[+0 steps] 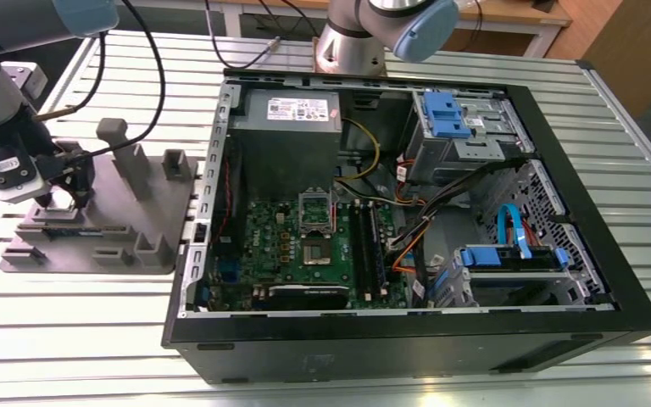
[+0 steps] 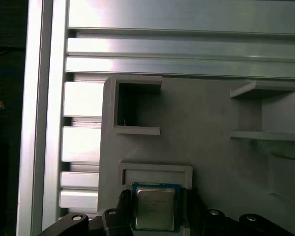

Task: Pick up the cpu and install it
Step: 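Pick up the cpu and move it towards the insertion slot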

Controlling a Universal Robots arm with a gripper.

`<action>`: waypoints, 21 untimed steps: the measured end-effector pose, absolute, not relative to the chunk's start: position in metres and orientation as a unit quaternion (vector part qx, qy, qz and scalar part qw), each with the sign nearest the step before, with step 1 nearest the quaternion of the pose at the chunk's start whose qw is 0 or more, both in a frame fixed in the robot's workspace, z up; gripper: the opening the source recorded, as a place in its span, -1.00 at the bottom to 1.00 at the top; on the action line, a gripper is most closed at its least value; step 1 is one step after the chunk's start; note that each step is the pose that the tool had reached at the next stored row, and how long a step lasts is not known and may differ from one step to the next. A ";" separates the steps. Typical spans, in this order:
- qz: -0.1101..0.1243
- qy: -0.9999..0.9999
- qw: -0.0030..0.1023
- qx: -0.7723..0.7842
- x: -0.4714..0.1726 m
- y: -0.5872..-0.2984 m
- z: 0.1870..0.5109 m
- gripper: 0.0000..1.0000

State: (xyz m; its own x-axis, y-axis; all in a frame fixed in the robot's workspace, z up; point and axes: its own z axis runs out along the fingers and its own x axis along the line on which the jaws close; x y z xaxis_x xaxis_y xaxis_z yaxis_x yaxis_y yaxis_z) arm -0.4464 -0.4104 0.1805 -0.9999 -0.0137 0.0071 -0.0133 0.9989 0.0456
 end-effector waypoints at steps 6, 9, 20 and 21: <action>-0.021 -1.000 0.004 0.005 -0.446 -0.411 0.181 0.13; -0.021 -1.000 0.004 0.005 -0.446 -0.411 0.181 0.13; -0.021 -1.000 0.004 0.005 -0.446 -0.411 0.181 -0.05; -0.021 -1.000 0.004 0.005 -0.446 -0.411 0.181 -0.05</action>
